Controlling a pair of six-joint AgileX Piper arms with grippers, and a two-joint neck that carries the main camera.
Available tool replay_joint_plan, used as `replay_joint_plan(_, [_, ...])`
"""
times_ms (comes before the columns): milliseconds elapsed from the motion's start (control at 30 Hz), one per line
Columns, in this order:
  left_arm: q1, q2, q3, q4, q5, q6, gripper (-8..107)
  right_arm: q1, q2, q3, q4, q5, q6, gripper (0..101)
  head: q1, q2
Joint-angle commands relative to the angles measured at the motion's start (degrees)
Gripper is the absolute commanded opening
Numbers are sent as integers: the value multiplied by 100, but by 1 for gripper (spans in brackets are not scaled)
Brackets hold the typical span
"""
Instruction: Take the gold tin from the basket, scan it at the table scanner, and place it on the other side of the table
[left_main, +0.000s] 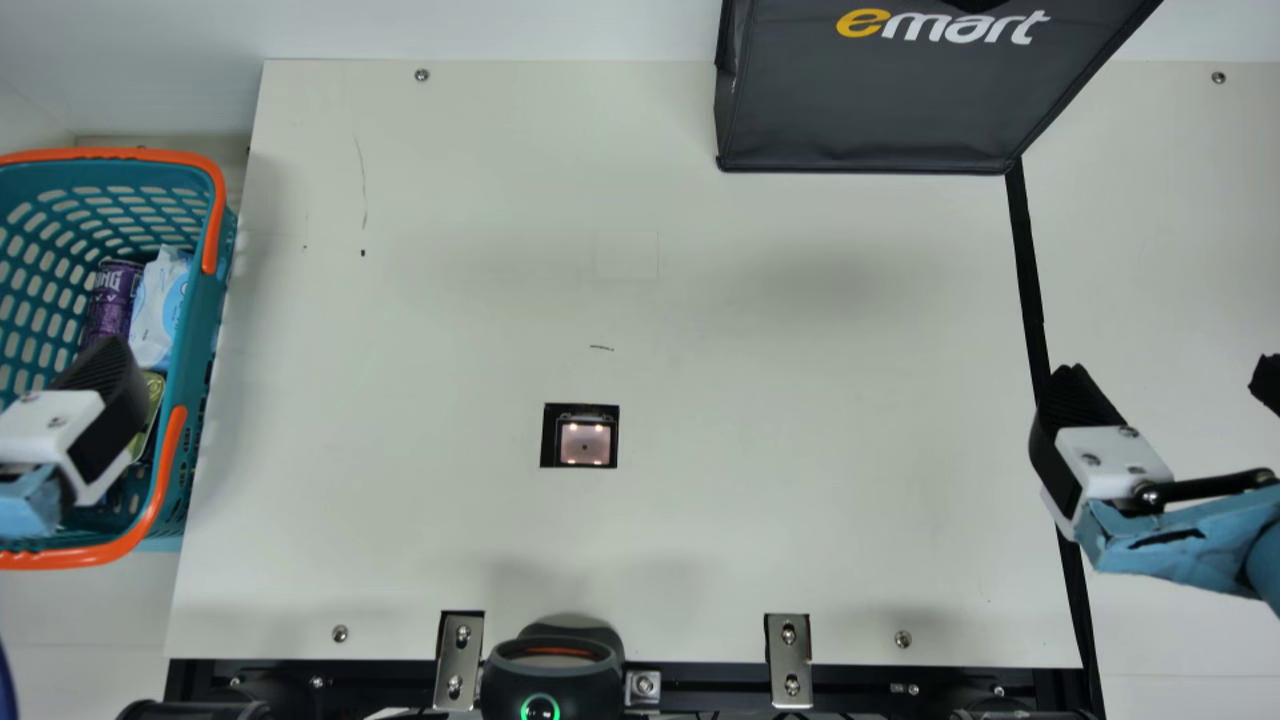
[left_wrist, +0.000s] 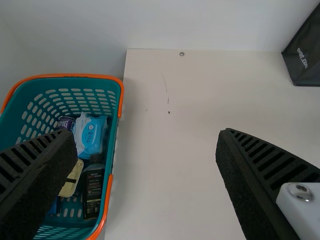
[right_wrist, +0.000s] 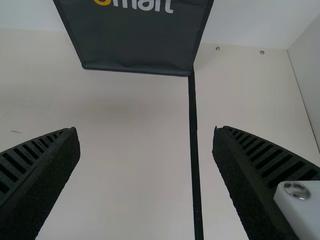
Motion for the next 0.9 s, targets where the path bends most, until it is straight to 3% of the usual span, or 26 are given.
replay_joint_plan(0, [0, 0, 0, 0, 0, 0, 90, 0, 0, 0, 0, 0, 0, 95, -166, 134])
replay_joint_plan(467, [0, 0, 0, 0, 0, 0, 90, 0, 0, 0, 0, 0, 0, 95, -166, 2000])
replay_joint_plan(867, [0, 0, 0, 0, 0, 0, 90, 0, 0, 0, 0, 0, 0, 95, -166, 2000])
